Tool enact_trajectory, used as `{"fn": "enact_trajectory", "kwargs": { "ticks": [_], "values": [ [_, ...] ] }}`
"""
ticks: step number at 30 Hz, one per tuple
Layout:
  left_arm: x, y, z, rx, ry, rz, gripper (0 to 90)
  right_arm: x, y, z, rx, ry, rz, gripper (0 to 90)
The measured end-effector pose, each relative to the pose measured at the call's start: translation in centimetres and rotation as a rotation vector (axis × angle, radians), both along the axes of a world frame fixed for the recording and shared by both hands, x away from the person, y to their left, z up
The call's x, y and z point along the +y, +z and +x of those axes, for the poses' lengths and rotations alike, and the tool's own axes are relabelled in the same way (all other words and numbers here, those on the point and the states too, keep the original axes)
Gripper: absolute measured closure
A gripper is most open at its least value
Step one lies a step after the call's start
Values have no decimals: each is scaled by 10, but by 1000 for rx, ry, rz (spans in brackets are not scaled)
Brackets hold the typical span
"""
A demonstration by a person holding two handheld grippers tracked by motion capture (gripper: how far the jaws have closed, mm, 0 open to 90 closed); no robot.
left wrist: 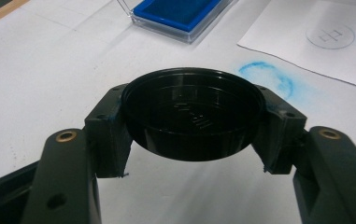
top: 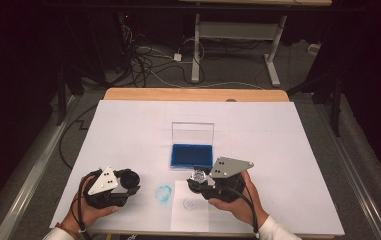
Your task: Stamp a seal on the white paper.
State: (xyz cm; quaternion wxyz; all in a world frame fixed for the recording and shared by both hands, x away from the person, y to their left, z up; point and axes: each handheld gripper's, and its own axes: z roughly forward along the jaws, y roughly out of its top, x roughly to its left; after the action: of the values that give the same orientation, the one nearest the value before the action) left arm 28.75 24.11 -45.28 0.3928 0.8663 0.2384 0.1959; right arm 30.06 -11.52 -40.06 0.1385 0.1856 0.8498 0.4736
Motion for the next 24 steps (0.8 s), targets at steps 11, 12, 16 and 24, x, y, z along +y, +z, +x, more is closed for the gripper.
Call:
{"fn": "enact_trajectory", "kwargs": {
  "ticks": [11, 12, 16, 24],
  "values": [
    [-4, 1, -3, -7, -6, 10, 362, 15, -25, -13, 27, 52, -39, 567],
    [-4, 1, -3, -7, -6, 9, 362, 17, -28, -14, 30, 56, -44, 567],
    [-4, 1, -3, -5, -8, 13, 362, 22, -38, -15, 46, 57, -78, 567],
    [-3, 1, -3, -8, -6, 11, 362, 23, -45, -13, 68, 45, -81, 567]
  ]
}}
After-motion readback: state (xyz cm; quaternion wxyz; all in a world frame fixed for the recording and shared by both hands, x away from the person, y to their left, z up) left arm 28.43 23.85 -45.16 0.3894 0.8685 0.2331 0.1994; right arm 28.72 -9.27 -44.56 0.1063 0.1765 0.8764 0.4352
